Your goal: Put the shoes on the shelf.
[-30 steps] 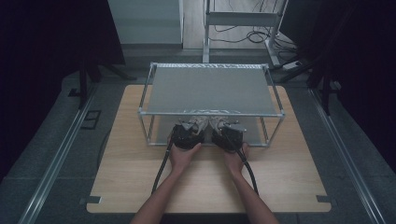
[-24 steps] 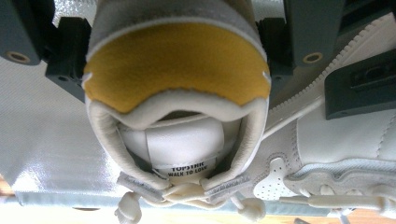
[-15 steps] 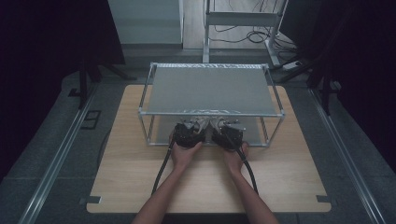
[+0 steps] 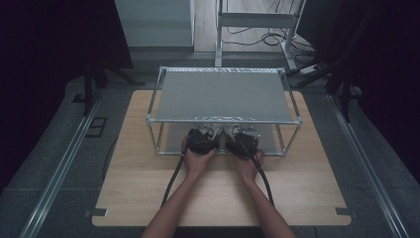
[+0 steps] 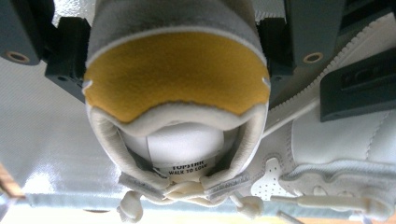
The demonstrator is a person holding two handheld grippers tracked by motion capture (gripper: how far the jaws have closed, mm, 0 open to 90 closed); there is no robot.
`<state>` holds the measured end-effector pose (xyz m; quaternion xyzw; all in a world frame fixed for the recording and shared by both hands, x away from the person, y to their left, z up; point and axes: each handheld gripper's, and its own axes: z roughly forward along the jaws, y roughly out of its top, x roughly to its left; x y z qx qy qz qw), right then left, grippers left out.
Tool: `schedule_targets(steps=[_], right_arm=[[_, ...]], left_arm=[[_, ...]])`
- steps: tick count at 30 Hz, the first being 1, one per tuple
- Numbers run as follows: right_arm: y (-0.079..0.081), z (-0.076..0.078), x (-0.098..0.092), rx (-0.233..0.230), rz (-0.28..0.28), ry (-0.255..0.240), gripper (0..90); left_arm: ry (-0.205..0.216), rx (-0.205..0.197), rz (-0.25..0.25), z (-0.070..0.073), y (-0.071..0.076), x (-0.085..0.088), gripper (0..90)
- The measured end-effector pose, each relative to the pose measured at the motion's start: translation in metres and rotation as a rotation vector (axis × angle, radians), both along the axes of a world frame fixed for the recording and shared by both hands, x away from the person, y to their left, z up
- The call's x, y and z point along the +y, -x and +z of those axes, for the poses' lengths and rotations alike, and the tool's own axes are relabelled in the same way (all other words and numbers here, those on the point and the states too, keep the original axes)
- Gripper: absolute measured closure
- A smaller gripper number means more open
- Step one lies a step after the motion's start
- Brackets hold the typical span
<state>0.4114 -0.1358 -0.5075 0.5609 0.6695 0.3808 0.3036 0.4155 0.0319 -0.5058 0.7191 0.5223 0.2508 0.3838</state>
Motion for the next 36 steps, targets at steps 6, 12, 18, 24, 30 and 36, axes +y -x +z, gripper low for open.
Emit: schedule_targets(steps=[6,12,18,24,30,36], right_arm=[[0.000,-0.005,0.001,0.038,0.011,0.010,28.5],[0.000,-0.006,0.001,0.058,0.018,0.009,28.1],[0.000,-0.010,0.000,0.076,0.032,0.013,27.4],[0.002,-0.008,-0.001,0.086,0.030,0.006,20.3],[0.013,-0.007,-0.007,0.051,0.042,0.000,20.1],[0.030,-0.005,-0.016,0.050,0.076,0.000,20.3]], left_arm=[[0.018,0.017,0.022,-0.009,0.001,0.002,29.6],[0.019,0.016,0.023,-0.009,0.001,0.002,28.7],[0.004,0.028,-0.012,-0.009,0.001,0.005,27.1],[-0.021,0.056,-0.073,-0.010,0.004,0.011,16.7],[0.008,0.053,-0.069,-0.003,0.016,0.025,14.7],[0.018,0.054,-0.122,0.003,0.030,0.040,16.6]])
